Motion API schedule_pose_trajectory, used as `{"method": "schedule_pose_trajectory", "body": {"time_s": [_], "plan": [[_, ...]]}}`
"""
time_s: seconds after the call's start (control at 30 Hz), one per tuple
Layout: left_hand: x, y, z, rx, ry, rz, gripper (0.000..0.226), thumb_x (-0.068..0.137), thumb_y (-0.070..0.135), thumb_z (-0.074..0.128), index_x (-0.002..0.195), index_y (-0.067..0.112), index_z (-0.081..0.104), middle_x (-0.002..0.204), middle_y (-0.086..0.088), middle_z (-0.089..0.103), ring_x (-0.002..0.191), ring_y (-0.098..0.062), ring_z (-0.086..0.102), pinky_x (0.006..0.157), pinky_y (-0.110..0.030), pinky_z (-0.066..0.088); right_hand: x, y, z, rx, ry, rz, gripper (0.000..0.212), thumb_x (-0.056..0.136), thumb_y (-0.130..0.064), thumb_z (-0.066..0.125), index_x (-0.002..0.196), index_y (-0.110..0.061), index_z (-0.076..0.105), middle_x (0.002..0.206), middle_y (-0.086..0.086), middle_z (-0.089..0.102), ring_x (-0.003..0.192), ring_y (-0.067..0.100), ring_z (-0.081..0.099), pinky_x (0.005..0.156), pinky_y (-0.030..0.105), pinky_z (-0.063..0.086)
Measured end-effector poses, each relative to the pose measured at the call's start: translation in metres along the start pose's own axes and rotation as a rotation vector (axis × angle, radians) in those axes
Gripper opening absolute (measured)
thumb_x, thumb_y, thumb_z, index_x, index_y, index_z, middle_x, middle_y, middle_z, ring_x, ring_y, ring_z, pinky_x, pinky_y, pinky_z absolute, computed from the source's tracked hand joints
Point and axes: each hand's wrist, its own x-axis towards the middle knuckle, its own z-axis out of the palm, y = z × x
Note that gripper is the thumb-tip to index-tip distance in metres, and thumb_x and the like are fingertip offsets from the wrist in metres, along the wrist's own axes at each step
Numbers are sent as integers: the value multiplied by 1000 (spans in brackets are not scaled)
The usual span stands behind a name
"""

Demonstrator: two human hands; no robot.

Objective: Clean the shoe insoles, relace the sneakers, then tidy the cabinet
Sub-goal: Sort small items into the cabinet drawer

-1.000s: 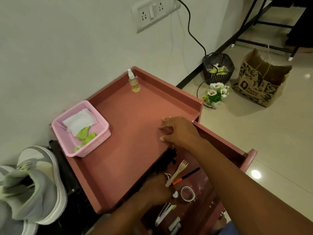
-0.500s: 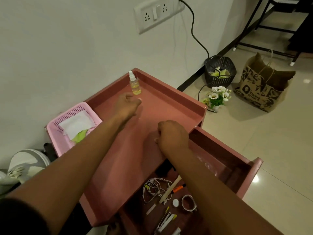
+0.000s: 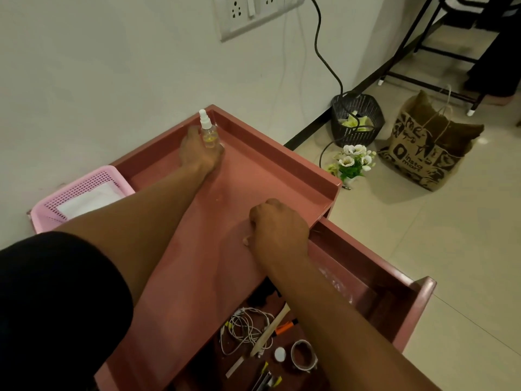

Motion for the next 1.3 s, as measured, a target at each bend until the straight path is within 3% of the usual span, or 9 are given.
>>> {"method": "schedule_pose_trajectory", "body": {"time_s": [0.17,0.27,0.4,0.57,0.73,0.9,1.07,1.2,1.3], "plan": [[-7,1,2,-122,24,-52,45,89,36,71,130,27,56,110,9,65,104,-22,65,92,-36,52,1,3,0,0,27,-9,17,87,-26,77,98,-18,68,105,1,56,93,26,60,66,32,39],[-21,-1,-3,-165,9,-21,48,83,39,76,127,31,58,113,14,65,107,-17,65,97,-37,52,0,7,1,1,68,-27,19,85,-30,77,98,-21,66,101,-2,58,93,24,61,66,32,41],[-63,3,-25,-239,-110,75,49,75,44,80,121,37,63,110,17,70,101,-7,67,98,-40,55,-3,10,-5,155,184,-57,45,92,-42,67,133,-24,57,123,0,64,109,23,62,84,37,53],[-147,12,-58,-255,-251,127,46,71,49,81,114,39,66,104,13,74,94,-7,71,90,-41,60,-10,4,-10,280,190,-169,73,96,-40,67,156,-27,28,148,3,45,128,19,49,93,24,34],[-223,18,-80,-247,-213,161,27,86,33,77,112,35,71,93,15,76,82,2,72,77,-32,64,-29,3,-11,439,193,-283,63,89,-37,74,144,-30,44,122,-6,60,105,13,57,87,34,53],[-274,23,-98,-230,-261,94,34,90,48,72,122,37,68,107,19,74,93,4,70,81,-27,60,-54,14,-34,445,97,-355,39,91,-39,70,127,-32,55,99,-10,67,86,12,62,73,40,56],[-312,-5,-112,329,-350,167,70,89,62,62,150,37,39,153,14,44,135,-13,48,106,-35,45,-76,51,-64,475,-109,-240,50,77,-37,86,116,-37,55,94,-14,69,79,4,65,65,23,53],[-313,-28,-104,508,-315,223,74,87,57,66,151,32,37,157,3,37,139,-25,40,108,-43,43,-75,83,-60,418,-131,-74,48,68,-28,89,104,-33,58,94,-10,69,83,16,65,70,36,53],[-309,-35,-96,578,-348,201,70,84,58,67,143,31,42,152,-1,39,133,-30,44,103,-47,44,-67,96,-44,303,-127,9,31,73,-21,81,99,-22,64,95,-2,70,84,26,65,70,34,52]]}}
